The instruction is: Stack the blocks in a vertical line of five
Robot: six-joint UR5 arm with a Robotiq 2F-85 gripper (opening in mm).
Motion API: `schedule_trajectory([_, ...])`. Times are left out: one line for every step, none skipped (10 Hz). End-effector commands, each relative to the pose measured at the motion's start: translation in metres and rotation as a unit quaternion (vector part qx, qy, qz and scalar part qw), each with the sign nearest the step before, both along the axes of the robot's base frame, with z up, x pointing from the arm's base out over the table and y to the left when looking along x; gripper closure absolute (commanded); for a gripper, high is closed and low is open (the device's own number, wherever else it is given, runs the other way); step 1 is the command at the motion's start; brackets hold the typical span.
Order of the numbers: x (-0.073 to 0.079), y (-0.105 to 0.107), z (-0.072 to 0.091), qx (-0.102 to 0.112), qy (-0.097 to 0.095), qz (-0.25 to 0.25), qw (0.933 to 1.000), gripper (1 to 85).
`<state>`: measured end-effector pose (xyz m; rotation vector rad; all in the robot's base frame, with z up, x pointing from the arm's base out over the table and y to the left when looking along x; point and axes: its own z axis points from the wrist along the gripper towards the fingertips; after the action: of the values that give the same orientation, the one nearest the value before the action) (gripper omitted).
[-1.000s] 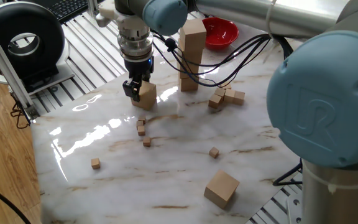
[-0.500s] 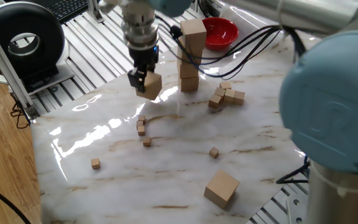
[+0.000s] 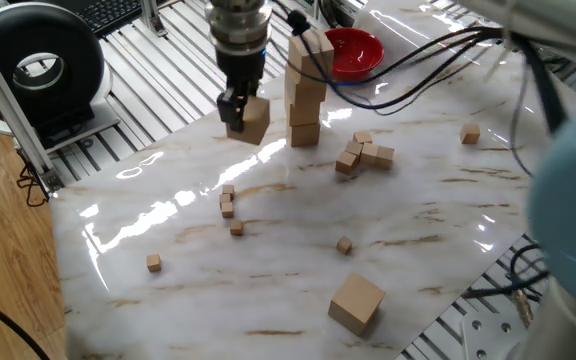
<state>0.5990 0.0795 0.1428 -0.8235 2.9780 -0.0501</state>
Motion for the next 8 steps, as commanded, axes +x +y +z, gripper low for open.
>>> schedule_trajectory([-0.019, -0.003, 0.023, -0.013, -0.006, 0.010, 0.9999, 46.3])
schedule_trajectory([-0.025, -0.012, 0.023, -0.031, 0.008, 0.021, 0.9993, 46.3])
schedule_trajectory([-0.029, -0.037, 0.026, -0.079, 0.017, 0.039, 0.9959, 44.7])
schedule_trajectory([-0.035, -0.037, 0.026, -0.077, 0.026, 0.015, 0.9966, 44.3])
schedule_trajectory([-0.029, -0.021, 0.023, -0.046, 0.013, -0.008, 0.9989, 45.3])
schedule_trajectory([-0.026, -0.008, 0.022, -0.020, 0.008, -0.017, 0.9996, 45.3])
schedule_trajectory([-0.028, 0.002, 0.022, 0.000, 0.011, -0.028, 0.9995, 45.3])
schedule_trajectory([-0.037, 0.002, 0.022, -0.002, 0.028, -0.027, 0.9992, 45.3])
